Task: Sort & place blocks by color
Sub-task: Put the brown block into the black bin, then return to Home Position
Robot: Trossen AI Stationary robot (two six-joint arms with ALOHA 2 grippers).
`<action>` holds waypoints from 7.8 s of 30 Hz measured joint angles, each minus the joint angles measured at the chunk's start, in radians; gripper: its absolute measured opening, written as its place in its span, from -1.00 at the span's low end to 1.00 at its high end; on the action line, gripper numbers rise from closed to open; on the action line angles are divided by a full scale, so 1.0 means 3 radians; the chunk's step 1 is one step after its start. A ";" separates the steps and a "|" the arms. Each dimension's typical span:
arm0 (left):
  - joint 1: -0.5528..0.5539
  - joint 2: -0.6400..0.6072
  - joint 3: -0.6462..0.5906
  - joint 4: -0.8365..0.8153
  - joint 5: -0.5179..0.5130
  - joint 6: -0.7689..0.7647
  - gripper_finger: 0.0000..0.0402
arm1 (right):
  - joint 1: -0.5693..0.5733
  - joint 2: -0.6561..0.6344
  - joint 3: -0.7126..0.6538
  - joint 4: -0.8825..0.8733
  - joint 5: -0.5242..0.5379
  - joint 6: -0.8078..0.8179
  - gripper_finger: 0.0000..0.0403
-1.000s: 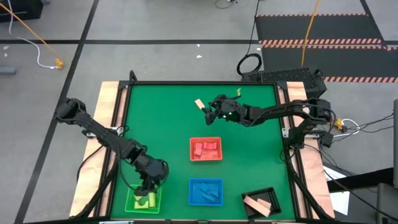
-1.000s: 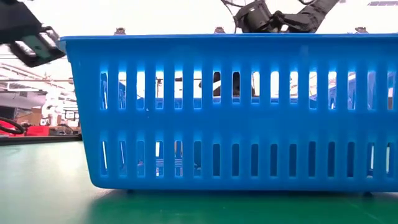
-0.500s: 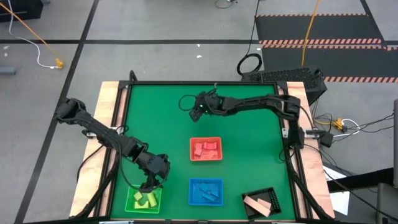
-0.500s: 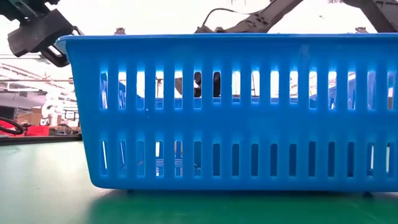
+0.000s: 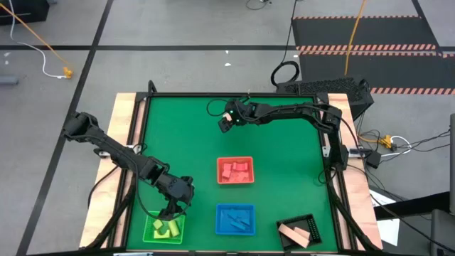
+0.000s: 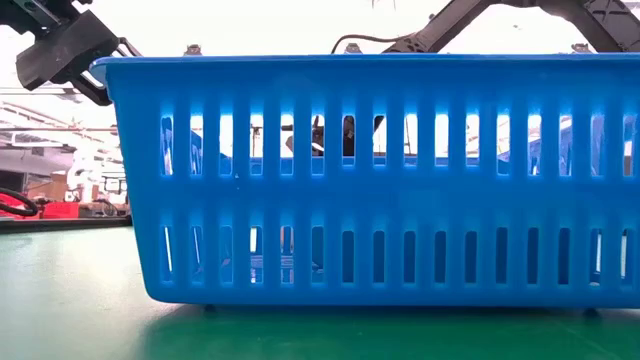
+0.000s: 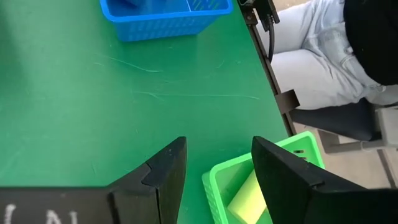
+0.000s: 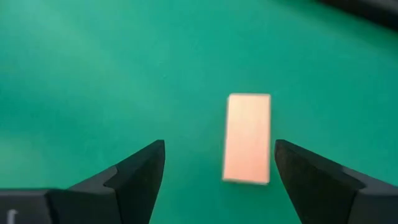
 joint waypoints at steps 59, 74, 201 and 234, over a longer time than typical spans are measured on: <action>0.0861 -0.0019 0.0000 -0.0006 -0.0437 0.0186 -0.08 | 0.1586 -0.2311 -0.1141 -0.1053 0.0175 0.0591 -0.45; 0.1520 -0.0386 0.0000 -0.0430 -0.0615 0.0363 -0.08 | 0.2922 -0.2838 -0.2510 0.0904 -0.0062 0.1093 -0.45; 0.1700 -0.2523 -0.1222 0.0469 -0.1611 0.0459 -0.08 | 0.4425 -0.3944 -0.4690 0.3949 0.2172 -0.0978 0.04; 0.2260 -0.2522 -0.1569 0.0758 -0.2084 0.0769 -0.08 | 0.3513 -0.4007 -0.4693 0.3999 0.2798 -0.2089 0.04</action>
